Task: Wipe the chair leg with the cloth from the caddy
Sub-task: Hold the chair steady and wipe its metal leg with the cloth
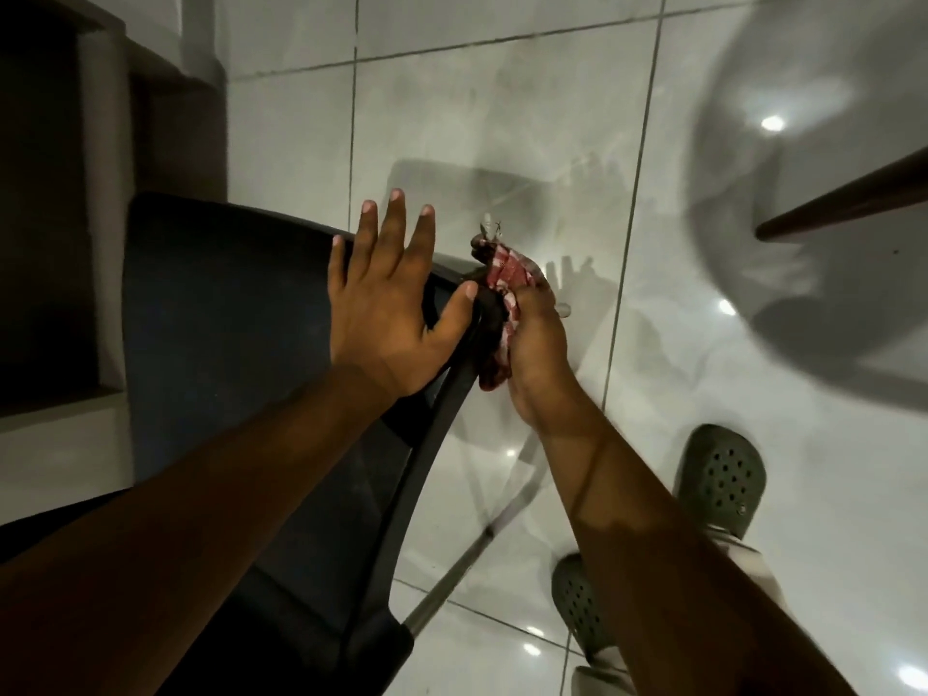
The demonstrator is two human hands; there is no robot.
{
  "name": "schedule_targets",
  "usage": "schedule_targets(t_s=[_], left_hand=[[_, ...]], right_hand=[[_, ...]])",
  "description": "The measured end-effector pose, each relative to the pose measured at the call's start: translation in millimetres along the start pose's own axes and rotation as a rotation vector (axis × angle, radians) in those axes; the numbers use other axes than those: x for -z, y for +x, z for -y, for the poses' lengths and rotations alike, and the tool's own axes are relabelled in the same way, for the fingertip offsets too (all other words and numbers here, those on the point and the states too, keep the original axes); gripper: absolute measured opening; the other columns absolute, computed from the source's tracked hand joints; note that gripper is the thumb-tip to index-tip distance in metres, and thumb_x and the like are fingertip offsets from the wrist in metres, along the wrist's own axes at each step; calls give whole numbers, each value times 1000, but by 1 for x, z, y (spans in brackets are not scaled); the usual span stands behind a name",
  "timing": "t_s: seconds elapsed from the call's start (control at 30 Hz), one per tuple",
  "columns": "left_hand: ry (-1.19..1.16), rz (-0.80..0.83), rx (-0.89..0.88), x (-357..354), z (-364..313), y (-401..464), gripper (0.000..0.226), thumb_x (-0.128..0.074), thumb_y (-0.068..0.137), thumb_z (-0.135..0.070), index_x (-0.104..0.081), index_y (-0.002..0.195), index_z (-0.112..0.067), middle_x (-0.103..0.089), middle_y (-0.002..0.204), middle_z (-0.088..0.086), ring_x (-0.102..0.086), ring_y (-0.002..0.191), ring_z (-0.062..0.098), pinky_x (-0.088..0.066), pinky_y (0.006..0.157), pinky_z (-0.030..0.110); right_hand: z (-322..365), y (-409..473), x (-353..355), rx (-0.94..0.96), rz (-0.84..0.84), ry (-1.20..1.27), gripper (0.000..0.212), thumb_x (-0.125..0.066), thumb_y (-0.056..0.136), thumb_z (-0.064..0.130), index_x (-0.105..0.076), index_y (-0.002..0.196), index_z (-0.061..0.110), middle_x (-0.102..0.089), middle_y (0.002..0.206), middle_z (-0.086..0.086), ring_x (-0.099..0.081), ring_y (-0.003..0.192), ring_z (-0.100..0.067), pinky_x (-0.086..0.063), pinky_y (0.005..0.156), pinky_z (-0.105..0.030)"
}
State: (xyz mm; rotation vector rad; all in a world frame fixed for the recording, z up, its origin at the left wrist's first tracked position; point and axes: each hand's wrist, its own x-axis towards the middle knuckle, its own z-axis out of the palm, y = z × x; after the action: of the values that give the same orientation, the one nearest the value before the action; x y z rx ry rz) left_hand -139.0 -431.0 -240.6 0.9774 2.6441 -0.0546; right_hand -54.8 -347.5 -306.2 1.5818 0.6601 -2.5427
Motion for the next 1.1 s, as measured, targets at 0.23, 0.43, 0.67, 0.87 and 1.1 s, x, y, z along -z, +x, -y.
schedule_targets(t_s=[0.23, 0.43, 0.67, 0.87, 1.1], left_hand=[[-15, -47, -13, -2, 1, 1, 83, -29, 87, -63, -10, 156, -21, -4, 167, 8, 2, 154, 24, 2, 124, 49], [-4, -66, -31, -5, 4, 3, 84, -29, 87, -64, -18, 155, -15, -14, 165, 10, -7, 154, 27, -6, 123, 55], [-14, -54, -42, -6, 2, 4, 83, -33, 86, -60, -24, 152, -10, -20, 163, 13, -12, 153, 29, -9, 122, 58], [-24, -92, -35, -10, 1, 1, 77, -36, 86, -52, -31, 149, -7, -28, 160, 11, -20, 152, 28, -14, 120, 62], [-37, -71, -26, -4, -5, 1, 77, -35, 87, -51, -32, 150, -8, -29, 160, 12, -20, 151, 27, -13, 121, 60]], right_hand=[[-27, 31, 14, 73, 22, 71, 46, -36, 108, 39, -61, 133, 10, -68, 122, -19, -65, 110, -34, -51, 86, -40], [-32, 132, 47, -52, 39, -58, 31, -46, 101, 30, -69, 108, 11, -64, 91, -16, -59, 73, -31, -46, 61, -36], [-50, 240, 94, -155, -36, -225, 61, -49, 105, 32, -32, 163, 25, -66, 137, -15, -68, 66, -36, -55, 38, -43], [-55, 215, 85, 10, -93, 144, 65, -52, 101, 21, -32, 159, 42, -62, 146, 7, -74, 108, -36, -45, 27, -32], [-39, 91, -12, 18, -184, 378, 60, -61, 83, 22, -57, 142, 9, -62, 134, -23, -74, 105, -25, -64, 82, -44]])
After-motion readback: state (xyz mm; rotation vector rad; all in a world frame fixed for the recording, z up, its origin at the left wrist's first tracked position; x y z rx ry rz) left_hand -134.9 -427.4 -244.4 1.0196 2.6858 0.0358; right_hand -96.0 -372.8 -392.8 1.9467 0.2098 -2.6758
